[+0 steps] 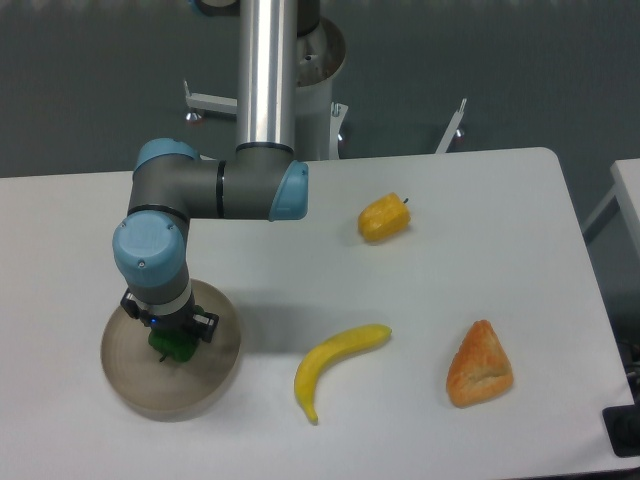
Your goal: Place the green pepper on the plate
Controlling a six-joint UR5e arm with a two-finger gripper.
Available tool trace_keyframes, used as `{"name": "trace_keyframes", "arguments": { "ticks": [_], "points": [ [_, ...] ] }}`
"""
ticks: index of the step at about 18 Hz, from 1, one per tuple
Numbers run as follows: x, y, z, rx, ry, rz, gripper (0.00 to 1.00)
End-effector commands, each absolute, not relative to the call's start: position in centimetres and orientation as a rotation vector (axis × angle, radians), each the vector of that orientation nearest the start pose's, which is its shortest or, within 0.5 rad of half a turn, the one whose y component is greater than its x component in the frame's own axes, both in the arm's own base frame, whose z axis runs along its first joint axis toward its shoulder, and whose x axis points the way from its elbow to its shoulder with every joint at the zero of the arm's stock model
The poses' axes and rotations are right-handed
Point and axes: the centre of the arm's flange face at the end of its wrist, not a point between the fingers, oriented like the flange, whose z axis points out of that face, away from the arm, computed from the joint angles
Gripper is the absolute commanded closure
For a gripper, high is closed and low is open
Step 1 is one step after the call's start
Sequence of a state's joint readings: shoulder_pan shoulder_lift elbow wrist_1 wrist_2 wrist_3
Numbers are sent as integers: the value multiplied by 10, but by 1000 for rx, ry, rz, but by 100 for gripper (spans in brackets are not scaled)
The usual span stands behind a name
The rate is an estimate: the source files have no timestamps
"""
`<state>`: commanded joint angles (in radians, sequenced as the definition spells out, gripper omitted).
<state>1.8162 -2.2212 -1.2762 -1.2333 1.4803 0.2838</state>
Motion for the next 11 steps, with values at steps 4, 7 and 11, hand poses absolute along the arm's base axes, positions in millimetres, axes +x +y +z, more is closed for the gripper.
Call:
{"name": "trace_keyframes", "arguments": {
  "ticks": [4, 7, 11],
  "points": [
    [-37, 734, 263, -3132, 61, -142, 39],
    [-37, 734, 264, -3131, 64, -141, 0],
    [-37, 734, 279, -3111, 69, -137, 0]
  ]
}}
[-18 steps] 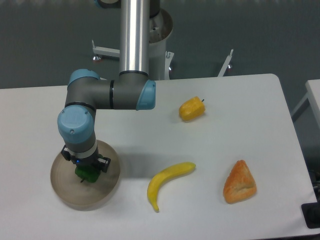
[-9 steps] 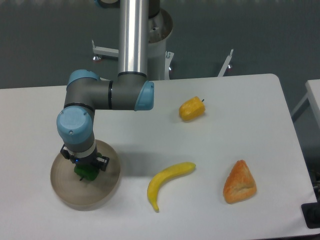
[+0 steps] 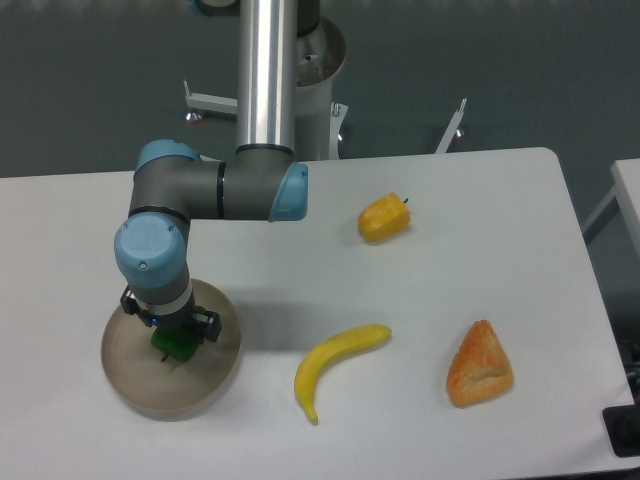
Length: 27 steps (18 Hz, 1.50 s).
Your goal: Place the green pepper on the plate
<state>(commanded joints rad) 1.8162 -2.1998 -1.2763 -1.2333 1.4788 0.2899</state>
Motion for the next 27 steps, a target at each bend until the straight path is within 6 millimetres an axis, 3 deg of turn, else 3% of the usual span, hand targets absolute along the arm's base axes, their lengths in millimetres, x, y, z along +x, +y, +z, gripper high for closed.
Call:
{"name": "trace_keyframes", "arguments": {
  "ticks": [2, 4, 6, 9, 14, 17, 19, 21, 23, 27],
  "points": [
    [-39, 734, 286, -3098, 79, -133, 0],
    [-55, 731, 298, -3083, 59, -123, 0],
    [-87, 725, 311, -3067, 24, -109, 0],
    [-137, 711, 333, -3041, 132, -61, 0],
    [-217, 688, 348, -3049, 308, 106, 0],
    [-275, 666, 360, -3039, 398, 159, 0],
    [-298, 662, 364, -3018, 493, 187, 0],
    [-313, 661, 364, -3002, 600, 197, 0],
    [-324, 657, 362, -3005, 594, 198, 0],
    [-329, 660, 351, -3009, 634, 185, 0]
  ]
}}
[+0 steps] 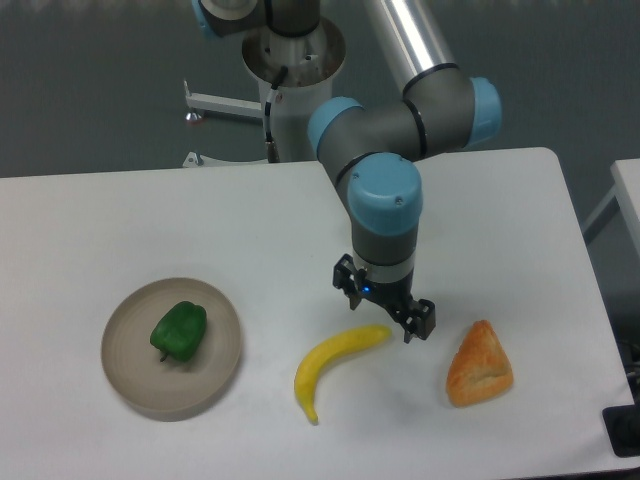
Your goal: Place the green pepper on the plate
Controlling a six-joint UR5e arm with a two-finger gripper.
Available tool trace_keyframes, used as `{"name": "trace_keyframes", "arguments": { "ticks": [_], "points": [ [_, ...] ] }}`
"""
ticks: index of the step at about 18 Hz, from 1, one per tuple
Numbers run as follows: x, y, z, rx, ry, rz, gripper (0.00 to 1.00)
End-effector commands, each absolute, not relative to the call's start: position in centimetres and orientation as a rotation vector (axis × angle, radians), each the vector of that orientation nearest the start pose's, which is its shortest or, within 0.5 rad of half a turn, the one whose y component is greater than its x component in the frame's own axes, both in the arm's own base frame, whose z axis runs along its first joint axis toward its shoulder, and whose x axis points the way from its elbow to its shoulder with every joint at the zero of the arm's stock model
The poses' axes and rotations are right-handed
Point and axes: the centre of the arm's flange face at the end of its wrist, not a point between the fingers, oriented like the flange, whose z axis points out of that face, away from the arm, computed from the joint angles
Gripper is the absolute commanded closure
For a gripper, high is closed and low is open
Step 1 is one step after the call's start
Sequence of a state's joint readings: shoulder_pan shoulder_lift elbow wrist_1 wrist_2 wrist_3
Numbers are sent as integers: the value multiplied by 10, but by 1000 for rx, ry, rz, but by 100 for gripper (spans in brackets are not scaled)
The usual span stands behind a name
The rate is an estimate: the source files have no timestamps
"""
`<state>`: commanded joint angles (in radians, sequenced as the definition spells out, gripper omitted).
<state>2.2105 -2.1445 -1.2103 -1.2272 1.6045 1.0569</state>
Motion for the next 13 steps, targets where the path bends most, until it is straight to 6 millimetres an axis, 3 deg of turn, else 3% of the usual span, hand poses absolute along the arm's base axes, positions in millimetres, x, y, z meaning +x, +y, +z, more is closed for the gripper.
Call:
{"name": "trace_keyframes", "arguments": {
  "ticks": [13],
  "points": [
    [-340, 657, 353, -3009, 614, 194, 0]
  ]
}}
